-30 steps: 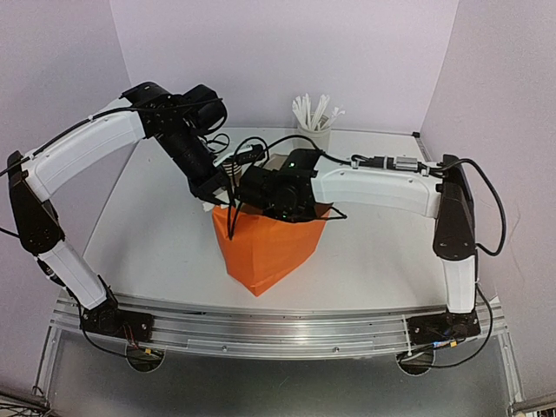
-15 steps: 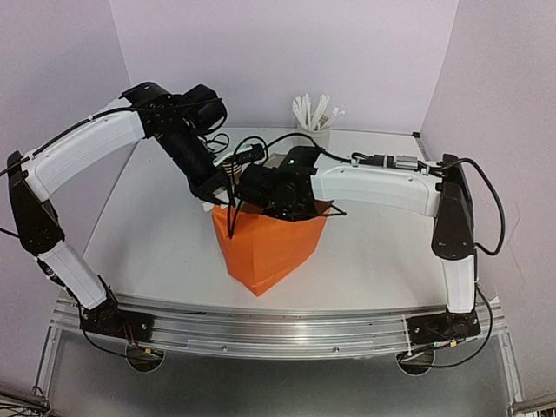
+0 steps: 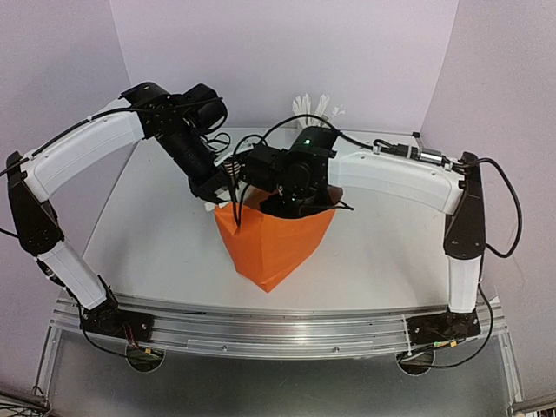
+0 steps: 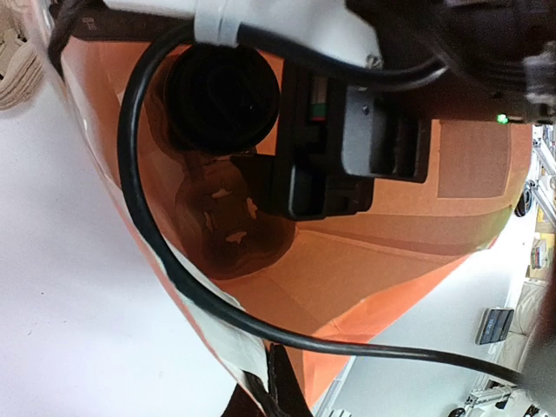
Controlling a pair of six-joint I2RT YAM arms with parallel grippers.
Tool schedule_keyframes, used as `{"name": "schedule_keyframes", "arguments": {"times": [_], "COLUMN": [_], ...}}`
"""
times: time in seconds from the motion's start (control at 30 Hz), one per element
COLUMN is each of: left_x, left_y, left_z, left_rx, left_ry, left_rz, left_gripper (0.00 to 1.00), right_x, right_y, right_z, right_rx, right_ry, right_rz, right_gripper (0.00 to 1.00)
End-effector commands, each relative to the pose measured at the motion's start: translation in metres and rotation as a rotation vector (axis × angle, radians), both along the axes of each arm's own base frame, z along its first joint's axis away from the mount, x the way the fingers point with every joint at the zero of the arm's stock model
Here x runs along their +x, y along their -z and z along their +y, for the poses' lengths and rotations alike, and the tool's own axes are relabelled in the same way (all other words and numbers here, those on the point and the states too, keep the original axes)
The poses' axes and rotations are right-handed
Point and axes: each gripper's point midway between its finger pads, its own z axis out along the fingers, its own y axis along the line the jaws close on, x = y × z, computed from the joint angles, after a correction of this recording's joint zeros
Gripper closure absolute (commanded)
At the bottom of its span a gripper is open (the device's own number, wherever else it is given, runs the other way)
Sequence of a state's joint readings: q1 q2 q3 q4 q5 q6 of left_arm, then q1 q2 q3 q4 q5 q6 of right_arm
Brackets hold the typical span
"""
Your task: Pack the takeout coffee
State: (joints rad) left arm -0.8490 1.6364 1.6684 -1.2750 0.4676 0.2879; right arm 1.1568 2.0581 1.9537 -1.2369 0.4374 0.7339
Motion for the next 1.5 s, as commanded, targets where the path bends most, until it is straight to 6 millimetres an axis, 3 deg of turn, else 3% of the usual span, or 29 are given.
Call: {"name": "schedule_keyframes", "arguments": {"times": [0.0, 0.37, 0.63, 1.0, 1.27, 1.47], "left_x": [-0.013, -0.012, -0.009, 0.01, 0.005, -0.005], "left_y": [0.003, 0.004, 0.001, -0.009, -0.01, -0.018], "left_z": [0.011, 0.01, 0.011, 0.015, 0.014, 0.015], "left_rx": [0.047, 0.057, 0.06, 0.09, 0.083, 0.058], "left_ry": [0.041, 0.041, 0.039, 0.052, 0.07, 0.12], "left_rz": [0.003, 0.006, -0.013, -0.14, -0.114, -0.099], "left_gripper": [1.0, 1.0, 1.0, 1.0, 1.0, 1.0], "right_x": [0.014, 0.016, 0.012, 0.003, -0.01, -0.013], "right_y": [-0.067, -0.106, -0.13, -0.177, -0.214, -0.241], "right_z": [-0.003, -0.005, 0.012, -0.018, -0.004, -0.004], "right_rx": [0.113, 0.188, 0.231, 0.364, 0.583, 0.677], "right_ry": [-0.003, -0.009, -0.095, -0.031, -0.141, -0.169], "right_rz": [-0.131, -0.206, -0.259, -0.319, -0.35, -0.397], "right_gripper": [0.05, 0.02, 0.04, 0.05, 0.05, 0.05]}}
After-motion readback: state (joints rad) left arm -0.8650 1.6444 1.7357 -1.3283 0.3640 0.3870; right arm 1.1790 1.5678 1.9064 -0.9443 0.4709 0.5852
